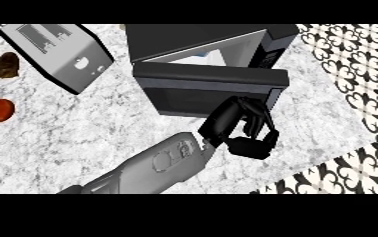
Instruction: Pick up the milk, place it into the microwave and close the microwave
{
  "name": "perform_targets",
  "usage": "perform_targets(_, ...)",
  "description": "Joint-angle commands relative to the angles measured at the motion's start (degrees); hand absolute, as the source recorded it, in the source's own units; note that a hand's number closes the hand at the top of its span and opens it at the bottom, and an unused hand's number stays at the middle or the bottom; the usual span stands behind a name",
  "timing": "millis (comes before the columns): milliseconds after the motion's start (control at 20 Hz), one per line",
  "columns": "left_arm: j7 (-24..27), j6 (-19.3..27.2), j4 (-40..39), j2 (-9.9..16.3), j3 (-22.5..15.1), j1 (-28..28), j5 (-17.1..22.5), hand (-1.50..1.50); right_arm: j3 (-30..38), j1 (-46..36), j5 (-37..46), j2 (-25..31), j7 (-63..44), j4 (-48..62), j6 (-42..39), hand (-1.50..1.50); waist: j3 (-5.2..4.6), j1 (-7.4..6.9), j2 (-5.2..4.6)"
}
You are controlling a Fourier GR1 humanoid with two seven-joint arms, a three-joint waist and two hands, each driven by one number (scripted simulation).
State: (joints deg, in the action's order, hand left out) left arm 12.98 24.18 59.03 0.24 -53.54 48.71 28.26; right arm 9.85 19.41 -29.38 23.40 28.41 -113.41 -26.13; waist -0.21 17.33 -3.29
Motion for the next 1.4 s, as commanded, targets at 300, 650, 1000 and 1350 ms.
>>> perform_targets(300, 1.32, 2.31, -6.09, -0.21, 2.92, 8.99, 5.21, 1.50, 0.72, -2.01, -3.68, 3.44, -2.69, -1.82, -1.83, -1.50, 0.17, 4.49, -1.35)
perform_targets(650, 1.66, 3.26, -9.65, -0.17, 4.41, 13.00, 8.46, 1.50, 1.90, -3.45, -5.97, 6.03, -4.50, -2.22, -2.51, -1.50, 0.19, 6.54, -1.97)
perform_targets(1000, 2.31, 4.16, -13.05, -0.17, 5.05, 16.30, 10.76, 1.50, 3.45, -4.89, -7.36, 8.38, -5.56, -2.59, -2.96, -1.50, 0.25, 8.49, -2.43)
perform_targets(1350, 3.21, 5.90, -14.07, -0.09, 5.07, 17.47, 12.04, 1.50, 5.64, -6.30, -8.69, 10.91, -6.68, -1.75, -3.15, -1.50, 0.36, 9.49, -2.66)
